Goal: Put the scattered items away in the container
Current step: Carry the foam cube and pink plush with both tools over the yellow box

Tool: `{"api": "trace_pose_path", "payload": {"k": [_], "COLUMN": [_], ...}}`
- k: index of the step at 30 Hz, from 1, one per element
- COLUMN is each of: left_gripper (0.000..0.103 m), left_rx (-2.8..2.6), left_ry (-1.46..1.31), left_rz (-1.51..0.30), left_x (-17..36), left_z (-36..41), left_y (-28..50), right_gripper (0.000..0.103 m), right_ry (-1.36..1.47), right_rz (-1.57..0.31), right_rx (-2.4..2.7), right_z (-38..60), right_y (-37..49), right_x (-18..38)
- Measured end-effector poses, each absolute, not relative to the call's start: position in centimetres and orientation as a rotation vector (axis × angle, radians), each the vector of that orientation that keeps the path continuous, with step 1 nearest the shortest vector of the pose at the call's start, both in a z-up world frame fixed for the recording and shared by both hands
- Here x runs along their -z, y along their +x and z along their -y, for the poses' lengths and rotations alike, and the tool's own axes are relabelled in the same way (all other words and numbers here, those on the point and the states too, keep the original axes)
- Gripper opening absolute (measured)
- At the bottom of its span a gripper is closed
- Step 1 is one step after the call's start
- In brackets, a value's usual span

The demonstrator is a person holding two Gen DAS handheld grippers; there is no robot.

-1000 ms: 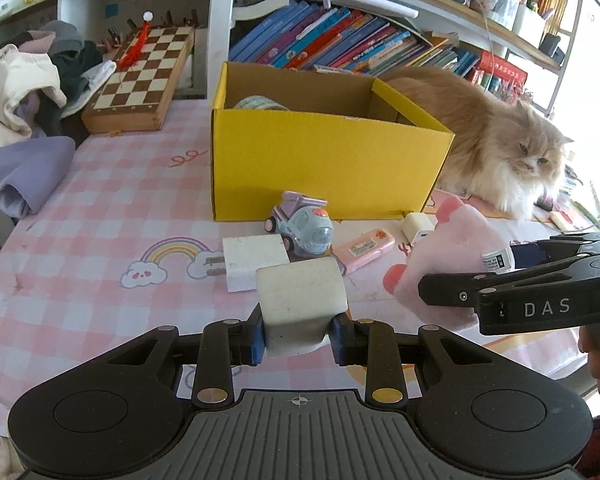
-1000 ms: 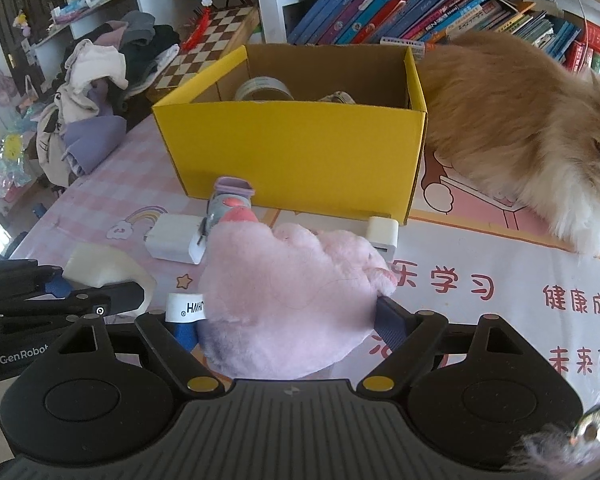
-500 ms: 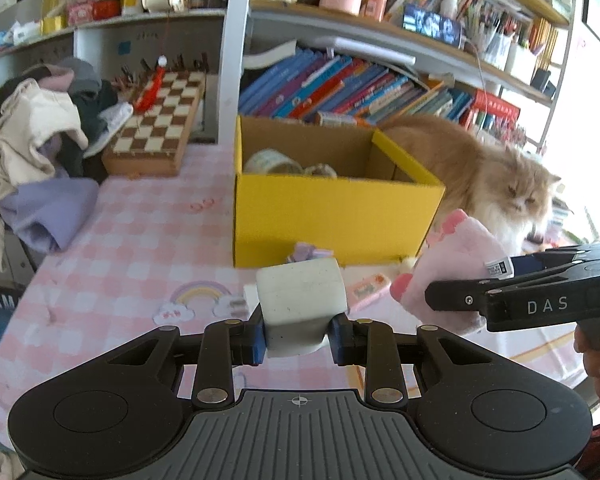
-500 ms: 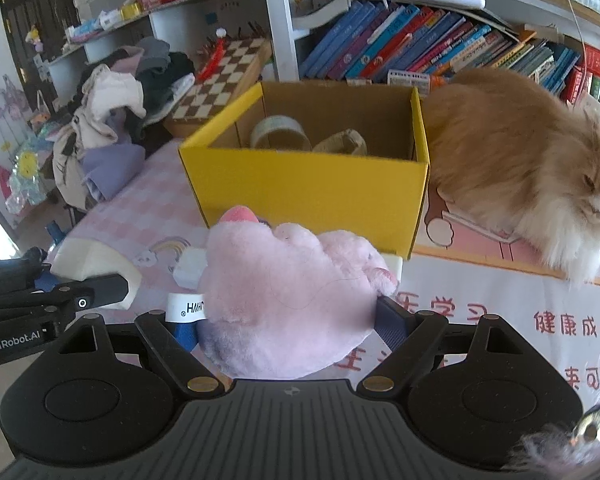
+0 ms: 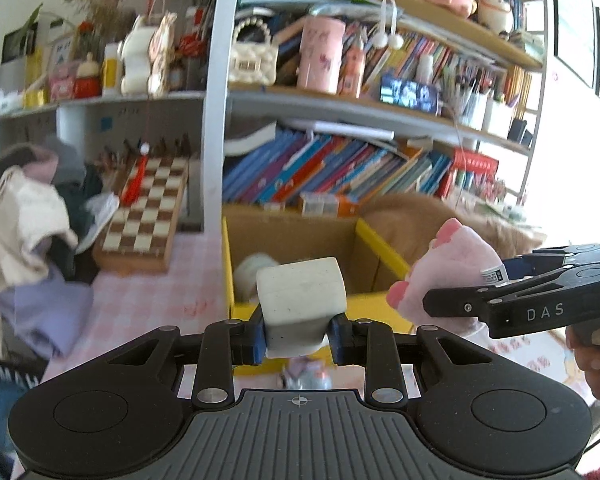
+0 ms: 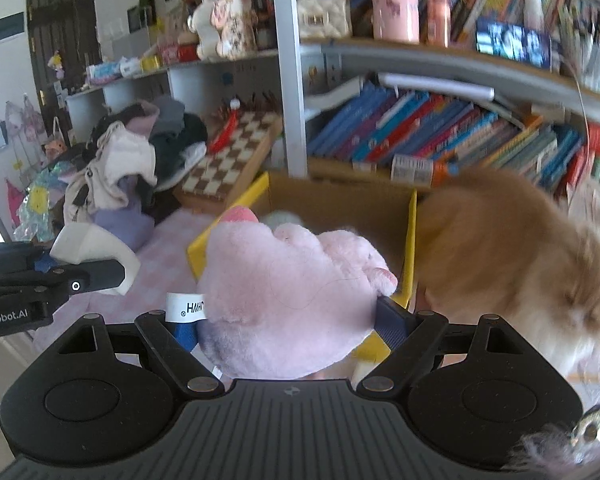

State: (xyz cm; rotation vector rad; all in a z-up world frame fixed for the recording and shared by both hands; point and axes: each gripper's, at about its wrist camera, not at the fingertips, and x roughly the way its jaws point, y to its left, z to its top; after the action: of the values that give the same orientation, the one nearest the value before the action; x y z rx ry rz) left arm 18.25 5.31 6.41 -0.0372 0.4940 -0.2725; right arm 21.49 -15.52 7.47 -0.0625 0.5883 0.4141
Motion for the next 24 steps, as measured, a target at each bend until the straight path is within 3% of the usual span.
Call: {"api": "trace_pose_path", "payload": {"k": [24], "left_gripper": [0.027], "left_rx": [0.266], "left_ry": [0.051], "left_rz": [-0.466], "left_x": [-8.7], "left_z": [-1.4], "left_y": [27.7], "right_gripper": [0.084], "right_ry": [-0.304], "right_rz": [-0.482], "right_rx": [-0.503], "right_z": [17.4], "right_y": [34.3], "right_x": [-10.5]}}
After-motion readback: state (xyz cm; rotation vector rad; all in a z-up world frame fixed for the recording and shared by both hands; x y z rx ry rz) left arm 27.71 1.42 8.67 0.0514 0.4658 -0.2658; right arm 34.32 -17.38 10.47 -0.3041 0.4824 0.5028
